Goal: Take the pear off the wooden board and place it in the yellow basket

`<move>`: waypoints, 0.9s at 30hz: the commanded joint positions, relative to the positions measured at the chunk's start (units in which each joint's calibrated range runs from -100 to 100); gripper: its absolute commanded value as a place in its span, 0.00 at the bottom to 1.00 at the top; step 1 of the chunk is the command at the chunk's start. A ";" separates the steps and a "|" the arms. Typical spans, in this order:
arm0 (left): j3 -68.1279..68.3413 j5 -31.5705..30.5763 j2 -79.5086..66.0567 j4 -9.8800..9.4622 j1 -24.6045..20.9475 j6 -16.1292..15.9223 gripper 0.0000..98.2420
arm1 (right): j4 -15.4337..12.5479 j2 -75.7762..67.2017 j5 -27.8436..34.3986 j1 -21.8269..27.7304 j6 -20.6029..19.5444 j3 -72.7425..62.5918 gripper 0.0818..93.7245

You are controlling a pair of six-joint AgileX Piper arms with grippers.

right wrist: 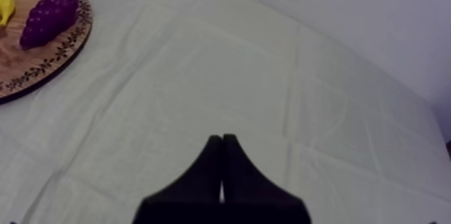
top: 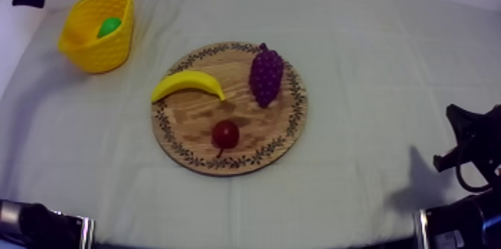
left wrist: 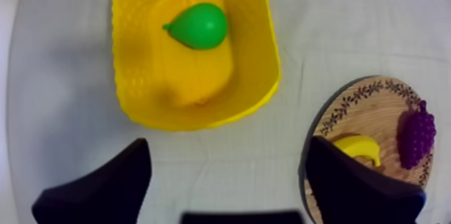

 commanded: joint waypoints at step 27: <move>41.77 -28.20 -32.87 4.60 -3.79 -7.57 0.64 | 0.01 -0.03 0.02 0.00 0.05 -0.02 0.00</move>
